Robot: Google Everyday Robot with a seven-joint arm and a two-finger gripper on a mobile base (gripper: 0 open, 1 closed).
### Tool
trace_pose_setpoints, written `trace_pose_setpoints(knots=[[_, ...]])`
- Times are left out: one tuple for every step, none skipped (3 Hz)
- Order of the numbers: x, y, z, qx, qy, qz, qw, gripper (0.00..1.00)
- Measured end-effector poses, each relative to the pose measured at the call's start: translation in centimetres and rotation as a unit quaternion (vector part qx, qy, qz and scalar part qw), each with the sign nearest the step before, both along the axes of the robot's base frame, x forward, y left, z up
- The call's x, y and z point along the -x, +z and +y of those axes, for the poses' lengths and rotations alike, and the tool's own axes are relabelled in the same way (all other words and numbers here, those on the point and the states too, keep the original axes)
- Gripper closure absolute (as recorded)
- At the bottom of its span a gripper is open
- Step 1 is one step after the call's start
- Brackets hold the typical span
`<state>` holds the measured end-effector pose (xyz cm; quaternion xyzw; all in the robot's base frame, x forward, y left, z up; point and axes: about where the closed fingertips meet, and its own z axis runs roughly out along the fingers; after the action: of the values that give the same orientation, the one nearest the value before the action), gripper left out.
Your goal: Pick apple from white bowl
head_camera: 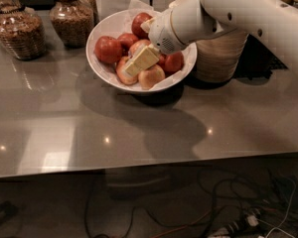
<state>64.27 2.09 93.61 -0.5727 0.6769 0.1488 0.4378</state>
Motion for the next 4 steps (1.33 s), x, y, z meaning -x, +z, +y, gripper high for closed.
trace_pose_setpoints(knots=[[-1.1,-1.0,-0.3,0.004,-0.012,0.002,0.9999,0.14],[-1.9,-2.0,-0.7,0.013,-0.022,0.007,0.9997,0.15],[-2.2,-2.7,-1.0,0.020,-0.029,0.014,0.9993,0.15],[-1.8,-4.0,-1.1,0.029,-0.031,0.032,0.9986,0.25]])
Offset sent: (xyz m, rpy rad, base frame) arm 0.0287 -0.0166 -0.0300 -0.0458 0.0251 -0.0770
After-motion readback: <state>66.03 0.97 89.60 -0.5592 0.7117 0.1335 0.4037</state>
